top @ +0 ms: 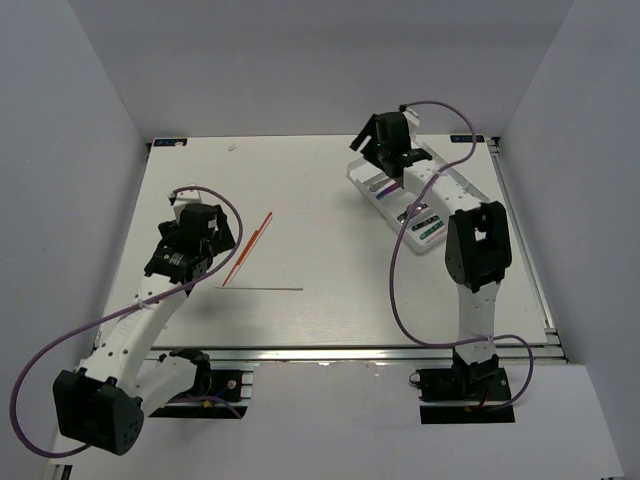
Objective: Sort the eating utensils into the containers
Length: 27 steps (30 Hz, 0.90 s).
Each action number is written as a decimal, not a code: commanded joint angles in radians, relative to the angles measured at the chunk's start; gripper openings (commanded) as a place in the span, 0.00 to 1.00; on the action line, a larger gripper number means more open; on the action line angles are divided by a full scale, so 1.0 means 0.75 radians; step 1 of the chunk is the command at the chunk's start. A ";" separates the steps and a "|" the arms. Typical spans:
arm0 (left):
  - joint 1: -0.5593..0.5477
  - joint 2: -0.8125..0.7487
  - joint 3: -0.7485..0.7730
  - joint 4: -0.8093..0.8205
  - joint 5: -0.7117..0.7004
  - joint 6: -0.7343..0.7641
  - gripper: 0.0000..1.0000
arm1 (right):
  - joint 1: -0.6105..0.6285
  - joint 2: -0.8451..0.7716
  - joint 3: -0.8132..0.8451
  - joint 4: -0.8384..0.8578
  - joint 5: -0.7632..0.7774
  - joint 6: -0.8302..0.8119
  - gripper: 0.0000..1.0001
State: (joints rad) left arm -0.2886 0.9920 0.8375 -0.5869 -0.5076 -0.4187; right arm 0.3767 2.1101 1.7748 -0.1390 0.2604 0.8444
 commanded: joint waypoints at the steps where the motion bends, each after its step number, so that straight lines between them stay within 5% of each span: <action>1: 0.010 0.096 0.047 0.040 0.104 0.010 0.98 | 0.117 -0.183 -0.032 -0.052 -0.072 -0.350 0.80; 7: 0.013 0.558 0.302 -0.066 0.354 0.014 0.98 | 0.093 -0.471 -0.394 -0.031 -0.528 -0.579 0.80; 13: -0.022 0.704 0.438 -0.085 0.560 0.047 0.86 | 0.093 -0.694 -0.687 -0.060 -0.615 -0.678 0.79; 17: -0.255 0.702 0.448 -0.160 0.487 0.110 0.86 | 0.093 -0.809 -0.804 -0.092 -0.644 -0.733 0.79; 23: -0.315 0.535 0.254 -0.205 0.238 -0.426 0.90 | 0.093 -0.989 -0.904 -0.109 -0.589 -0.770 0.80; 27: -0.462 0.373 0.176 -0.240 -0.075 -1.066 0.98 | 0.089 -1.057 -0.957 -0.068 -0.448 -0.739 0.89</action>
State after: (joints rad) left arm -0.5682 1.3624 0.9897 -0.7341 -0.3481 -0.8082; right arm 0.4454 1.3575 1.0748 -0.2352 -0.1467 0.3031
